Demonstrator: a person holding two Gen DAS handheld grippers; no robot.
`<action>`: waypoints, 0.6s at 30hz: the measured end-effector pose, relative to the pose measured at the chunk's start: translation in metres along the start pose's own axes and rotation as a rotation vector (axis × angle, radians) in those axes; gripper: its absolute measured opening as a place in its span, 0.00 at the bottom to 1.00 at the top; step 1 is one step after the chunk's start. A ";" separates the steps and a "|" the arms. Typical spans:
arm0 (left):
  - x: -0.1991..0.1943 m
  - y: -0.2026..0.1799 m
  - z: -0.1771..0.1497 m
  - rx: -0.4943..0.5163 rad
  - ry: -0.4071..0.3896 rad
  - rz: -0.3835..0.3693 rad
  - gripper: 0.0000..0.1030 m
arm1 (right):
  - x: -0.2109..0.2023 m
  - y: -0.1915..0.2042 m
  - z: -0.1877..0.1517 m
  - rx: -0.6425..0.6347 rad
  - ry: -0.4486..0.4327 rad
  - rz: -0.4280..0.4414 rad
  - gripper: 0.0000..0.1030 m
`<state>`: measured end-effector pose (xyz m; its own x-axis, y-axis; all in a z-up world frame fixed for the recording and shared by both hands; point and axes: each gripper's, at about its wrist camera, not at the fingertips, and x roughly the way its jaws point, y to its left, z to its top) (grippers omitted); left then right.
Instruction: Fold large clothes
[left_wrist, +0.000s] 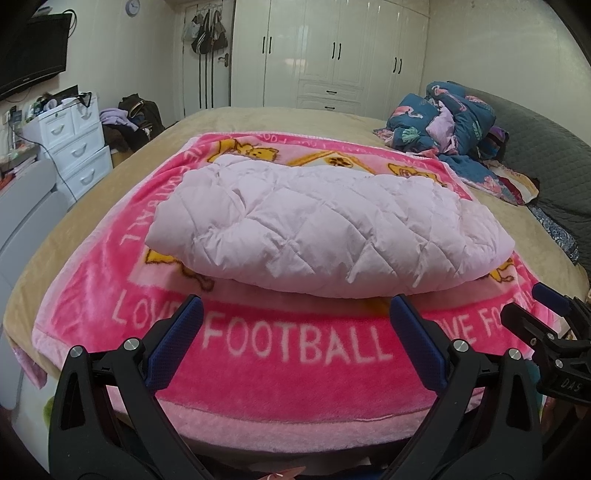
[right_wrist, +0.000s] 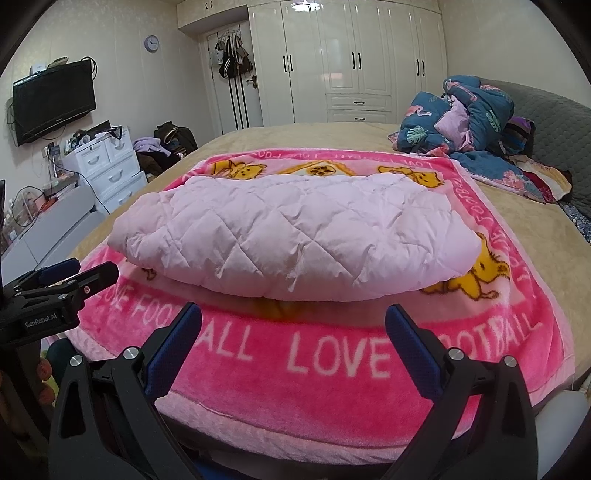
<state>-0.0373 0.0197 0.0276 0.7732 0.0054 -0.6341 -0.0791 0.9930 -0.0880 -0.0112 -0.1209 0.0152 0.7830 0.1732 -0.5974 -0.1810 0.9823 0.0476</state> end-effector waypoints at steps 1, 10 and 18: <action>0.001 0.001 -0.001 -0.007 0.006 -0.008 0.91 | 0.001 0.000 -0.002 -0.002 0.003 -0.004 0.96; 0.010 0.022 -0.011 -0.024 0.043 0.008 0.91 | 0.001 -0.021 -0.016 0.053 0.017 -0.071 0.96; 0.070 0.170 0.020 -0.186 0.100 0.347 0.91 | -0.023 -0.207 -0.065 0.387 0.003 -0.534 0.96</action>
<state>0.0160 0.1914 -0.0165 0.6162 0.3154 -0.7217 -0.4442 0.8958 0.0123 -0.0301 -0.3328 -0.0330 0.7044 -0.3443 -0.6207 0.4592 0.8879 0.0285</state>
